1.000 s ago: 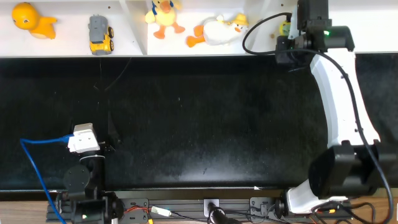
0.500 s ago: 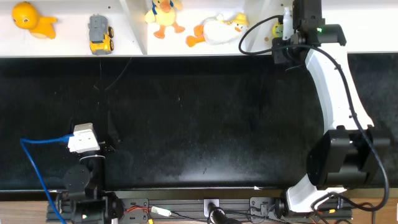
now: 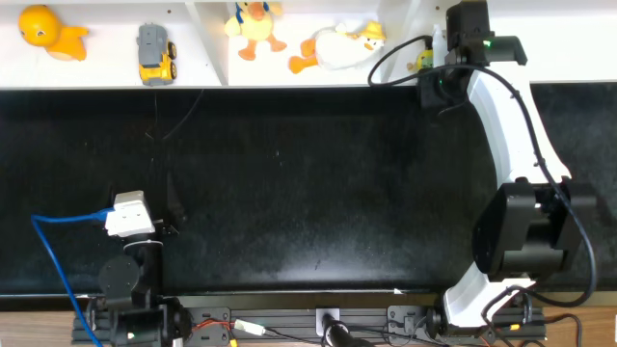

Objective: Store Toys

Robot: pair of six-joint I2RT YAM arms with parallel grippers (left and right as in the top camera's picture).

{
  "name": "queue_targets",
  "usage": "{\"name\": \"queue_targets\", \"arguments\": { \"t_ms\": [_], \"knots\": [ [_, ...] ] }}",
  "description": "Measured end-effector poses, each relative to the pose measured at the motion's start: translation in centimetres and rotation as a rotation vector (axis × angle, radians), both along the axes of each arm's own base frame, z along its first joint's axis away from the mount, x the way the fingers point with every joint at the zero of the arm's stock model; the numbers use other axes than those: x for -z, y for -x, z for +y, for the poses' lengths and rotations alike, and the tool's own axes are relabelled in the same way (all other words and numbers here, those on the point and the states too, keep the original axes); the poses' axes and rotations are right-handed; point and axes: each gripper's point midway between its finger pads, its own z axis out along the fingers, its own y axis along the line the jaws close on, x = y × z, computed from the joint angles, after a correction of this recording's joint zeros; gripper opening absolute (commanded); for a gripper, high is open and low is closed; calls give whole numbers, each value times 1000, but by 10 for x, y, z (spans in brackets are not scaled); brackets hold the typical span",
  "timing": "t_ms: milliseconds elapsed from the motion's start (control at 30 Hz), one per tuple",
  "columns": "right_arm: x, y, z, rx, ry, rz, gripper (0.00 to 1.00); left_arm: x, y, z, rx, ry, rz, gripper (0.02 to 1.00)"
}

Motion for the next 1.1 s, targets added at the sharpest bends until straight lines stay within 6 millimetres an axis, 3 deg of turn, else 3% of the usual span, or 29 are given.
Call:
{"name": "queue_targets", "arguments": {
  "t_ms": [300,700,1100],
  "knots": [
    [-6,-17,-16,39,-18,-73,47,0,0,0,0,0,0,998],
    [-20,-50,-15,-27,0,-220,47,0,0,0,0,0,0,998],
    [-4,-61,-8,-64,-31,-220,47,0,0,0,0,0,0,998]
  ]
}}
